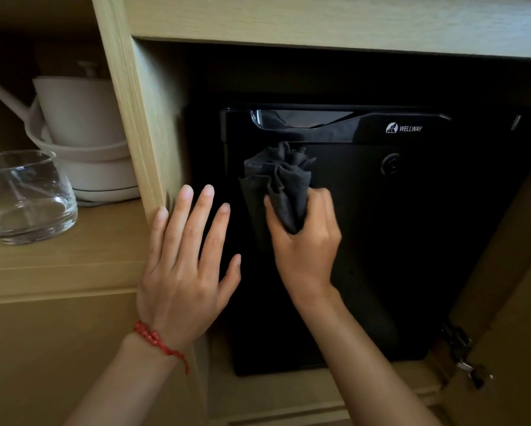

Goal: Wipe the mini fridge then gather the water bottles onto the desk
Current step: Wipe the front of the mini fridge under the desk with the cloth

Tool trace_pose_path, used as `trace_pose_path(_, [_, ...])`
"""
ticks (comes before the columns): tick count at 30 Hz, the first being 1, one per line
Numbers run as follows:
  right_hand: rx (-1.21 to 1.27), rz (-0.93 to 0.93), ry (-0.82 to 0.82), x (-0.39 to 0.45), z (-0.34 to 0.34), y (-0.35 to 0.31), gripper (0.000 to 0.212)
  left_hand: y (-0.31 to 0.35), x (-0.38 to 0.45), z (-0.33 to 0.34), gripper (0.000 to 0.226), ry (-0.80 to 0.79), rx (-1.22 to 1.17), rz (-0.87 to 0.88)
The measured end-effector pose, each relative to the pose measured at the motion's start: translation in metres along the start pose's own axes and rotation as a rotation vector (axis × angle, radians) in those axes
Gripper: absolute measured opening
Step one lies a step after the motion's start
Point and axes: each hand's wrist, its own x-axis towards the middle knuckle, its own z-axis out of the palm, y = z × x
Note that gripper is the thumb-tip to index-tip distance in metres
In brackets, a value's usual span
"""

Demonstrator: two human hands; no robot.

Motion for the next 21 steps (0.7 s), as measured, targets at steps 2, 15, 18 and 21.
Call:
trace_pose_path(2, [-0.012,0.013,0.015,0.007,-0.007,0.006,0.025,-0.001,-0.001,0.0,0.05,-0.001,0.0,0.002])
trace_pose_path(15, [-0.122,0.123,0.245,-0.002,-0.027,0.031,0.026,-0.001,-0.002,0.001,0.05,0.002,0.013,0.033])
trace_pose_path(18, [-0.059,-0.016,0.048,-0.013,-0.018,0.025,0.018,-0.001,-0.002,0.001,0.05,-0.006,0.023,0.035])
trace_pose_path(21, [-0.045,-0.024,-0.028,-0.01,-0.024,0.03,0.02,-0.001,-0.002,0.0,0.049,-0.016,0.031,0.032])
